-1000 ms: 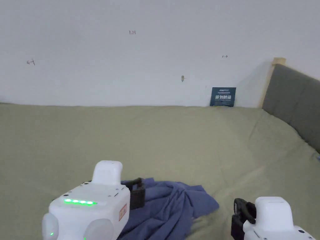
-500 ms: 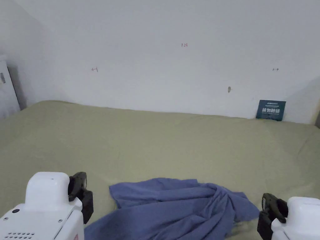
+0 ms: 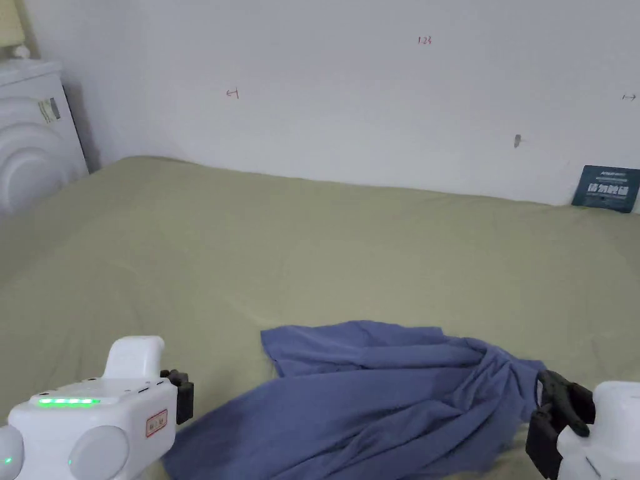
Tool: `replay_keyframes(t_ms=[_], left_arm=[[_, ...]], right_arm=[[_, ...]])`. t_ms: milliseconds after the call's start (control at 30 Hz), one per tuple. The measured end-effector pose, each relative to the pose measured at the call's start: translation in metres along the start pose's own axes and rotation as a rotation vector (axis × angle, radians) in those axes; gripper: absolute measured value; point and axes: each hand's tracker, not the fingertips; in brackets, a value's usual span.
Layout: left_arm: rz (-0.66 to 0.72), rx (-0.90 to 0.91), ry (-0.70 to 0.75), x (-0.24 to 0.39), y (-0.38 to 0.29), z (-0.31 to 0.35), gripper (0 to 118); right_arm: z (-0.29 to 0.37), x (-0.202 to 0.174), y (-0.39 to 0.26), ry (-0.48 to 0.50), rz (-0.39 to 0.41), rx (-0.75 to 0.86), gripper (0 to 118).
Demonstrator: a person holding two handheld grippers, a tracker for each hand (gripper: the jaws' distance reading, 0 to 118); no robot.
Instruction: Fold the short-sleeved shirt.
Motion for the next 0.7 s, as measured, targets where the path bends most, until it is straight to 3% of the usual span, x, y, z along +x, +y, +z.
replay_keyframes(t_ms=[133,167,200,233,267,300,467,533,667,700], left_arm=[[-0.005,-0.174,0.009,-0.021,-0.005,-0.062,0],[-0.031,-0.201,0.012,-0.023,-0.008,-0.075,7],[-0.054,-0.22,0.027,-0.024,-0.01,-0.084,25],[-0.057,-0.222,0.029,-0.025,-0.01,-0.09,57],[-0.079,-0.224,0.041,-0.019,-0.012,-0.089,99],[-0.094,-0.218,0.072,-0.018,-0.013,-0.094,116],[-0.094,-0.304,0.085,-0.022,-0.018,-0.119,116],[-0.123,-0.36,0.079,-0.018,-0.023,-0.12,102],[-0.132,-0.345,0.067,-0.014,-0.027,-0.114,93],[-0.137,-0.345,0.062,-0.014,-0.025,-0.113,84]], right_arm=[[-0.011,-0.004,-0.008,0.006,0.009,-0.036,1],[-0.014,-0.004,-0.01,0.004,0.008,-0.047,1],[-0.017,-0.003,-0.011,0.0,0.009,-0.059,1],[-0.019,-0.003,-0.013,-0.001,0.009,-0.068,1],[-0.022,-0.001,-0.014,-0.001,0.005,-0.079,1],[-0.024,0.0,-0.016,-0.002,0.002,-0.087,1],[-0.034,0.005,-0.022,-0.013,-0.009,-0.116,1],[-0.035,0.007,-0.023,-0.011,-0.016,-0.128,1],[-0.037,0.011,-0.026,-0.017,-0.017,-0.139,1],[-0.038,0.012,-0.027,-0.018,-0.02,-0.143,1]])
